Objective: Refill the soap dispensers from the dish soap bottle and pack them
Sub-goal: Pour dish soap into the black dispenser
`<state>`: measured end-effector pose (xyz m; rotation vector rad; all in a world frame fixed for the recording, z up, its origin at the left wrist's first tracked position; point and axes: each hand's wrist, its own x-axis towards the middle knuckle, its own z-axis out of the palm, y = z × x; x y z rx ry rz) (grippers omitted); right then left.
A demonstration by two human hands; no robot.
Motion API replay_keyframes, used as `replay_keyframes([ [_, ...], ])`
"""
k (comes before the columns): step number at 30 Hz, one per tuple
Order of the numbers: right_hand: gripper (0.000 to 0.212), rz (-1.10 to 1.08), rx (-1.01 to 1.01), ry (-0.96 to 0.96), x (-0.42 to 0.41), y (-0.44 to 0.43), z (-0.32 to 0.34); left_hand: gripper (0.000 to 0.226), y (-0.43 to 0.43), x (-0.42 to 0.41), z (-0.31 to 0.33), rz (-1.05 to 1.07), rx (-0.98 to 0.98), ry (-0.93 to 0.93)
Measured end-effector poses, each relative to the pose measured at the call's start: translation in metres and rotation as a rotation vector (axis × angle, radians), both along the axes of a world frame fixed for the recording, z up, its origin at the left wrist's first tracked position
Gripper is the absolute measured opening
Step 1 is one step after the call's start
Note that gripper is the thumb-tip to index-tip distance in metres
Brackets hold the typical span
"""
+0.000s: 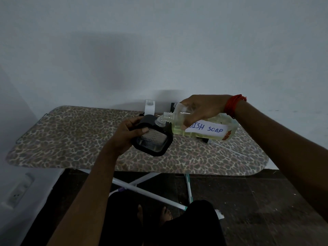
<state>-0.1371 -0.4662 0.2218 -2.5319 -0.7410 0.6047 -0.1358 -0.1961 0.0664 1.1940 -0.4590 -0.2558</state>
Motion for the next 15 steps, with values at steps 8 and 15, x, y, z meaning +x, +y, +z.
replay_keyframes([
  [8,0.03,0.011,0.001,-0.014,0.002,-0.0007,-0.0002,0.057,-0.0012,-0.0008,0.0009,0.004,0.005,-0.022],
  [15,0.026,0.005,-0.006,-0.022,0.005,-0.0024,-0.0034,0.055,-0.0013,-0.0012,0.0004,-0.012,-0.008,-0.026],
])
